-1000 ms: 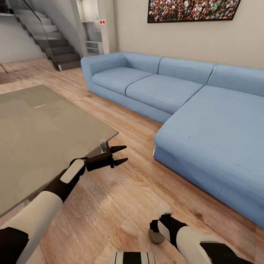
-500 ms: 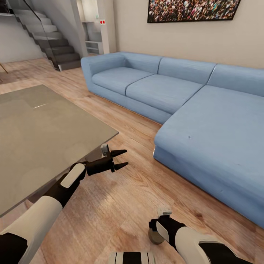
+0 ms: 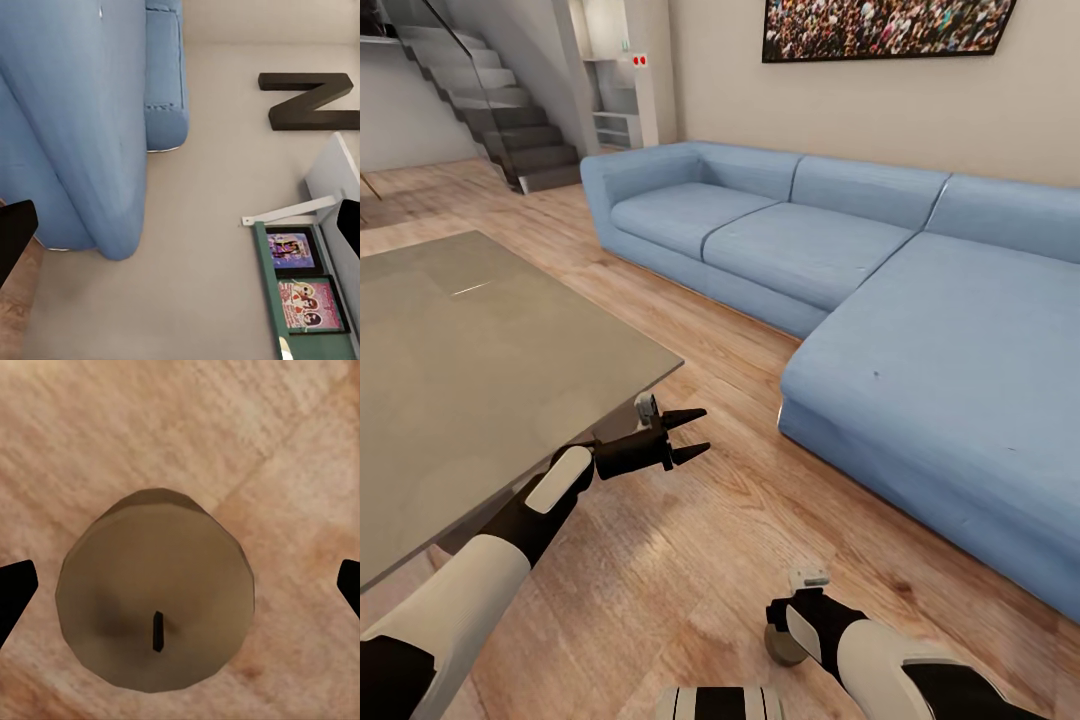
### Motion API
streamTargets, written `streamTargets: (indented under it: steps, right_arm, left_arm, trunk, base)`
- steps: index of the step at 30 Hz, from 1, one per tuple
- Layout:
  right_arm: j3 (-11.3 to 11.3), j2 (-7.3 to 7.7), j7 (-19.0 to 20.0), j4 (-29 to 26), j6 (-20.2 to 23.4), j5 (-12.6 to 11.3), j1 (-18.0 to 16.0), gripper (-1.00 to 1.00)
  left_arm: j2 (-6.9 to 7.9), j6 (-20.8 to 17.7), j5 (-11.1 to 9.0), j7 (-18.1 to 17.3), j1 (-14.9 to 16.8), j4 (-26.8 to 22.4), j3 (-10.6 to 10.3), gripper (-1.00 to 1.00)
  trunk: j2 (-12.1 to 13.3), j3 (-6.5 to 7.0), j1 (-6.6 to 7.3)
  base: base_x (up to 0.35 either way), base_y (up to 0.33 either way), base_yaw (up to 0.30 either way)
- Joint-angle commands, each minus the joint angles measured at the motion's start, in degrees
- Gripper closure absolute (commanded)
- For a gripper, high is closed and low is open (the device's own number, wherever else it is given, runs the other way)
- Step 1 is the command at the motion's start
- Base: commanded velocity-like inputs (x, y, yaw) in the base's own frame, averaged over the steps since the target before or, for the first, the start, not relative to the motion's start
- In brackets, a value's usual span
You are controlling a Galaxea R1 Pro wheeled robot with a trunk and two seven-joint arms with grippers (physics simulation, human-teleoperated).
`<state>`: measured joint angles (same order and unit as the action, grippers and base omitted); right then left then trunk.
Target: Place each of the two pumpkins and all three candles from the living room inside a cabinet in the living room (use any cabinet), then make sure every cabinet is closed, and position the cauldron so it is next to a table in the living room.
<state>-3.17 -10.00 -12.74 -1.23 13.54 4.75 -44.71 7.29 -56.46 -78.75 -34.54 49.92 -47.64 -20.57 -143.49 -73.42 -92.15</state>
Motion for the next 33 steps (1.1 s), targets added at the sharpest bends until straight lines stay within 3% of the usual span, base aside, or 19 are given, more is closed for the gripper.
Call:
streamTargets:
  steps: [1,33]
  right_arm:
    - [0.00,0.00,0.00,0.00,0.00,0.00,0.02,-1.00]
    - [0.09,0.00,0.09,0.02,-0.44,0.09,0.32,-1.00]
  left_arm:
    - [-0.03,0.01,0.00,0.00,0.00,0.00,0.00,-1.00]
    - [-0.18,0.00,-0.03,-0.08,0.00,-0.01,-0.09,-1.00]
  trunk:
    - [0.00,0.00,0.00]
    - [0.04,0.66,0.08]
  base:
    - [0.000,0.000,0.000]
    - [0.000,0.000,0.000]
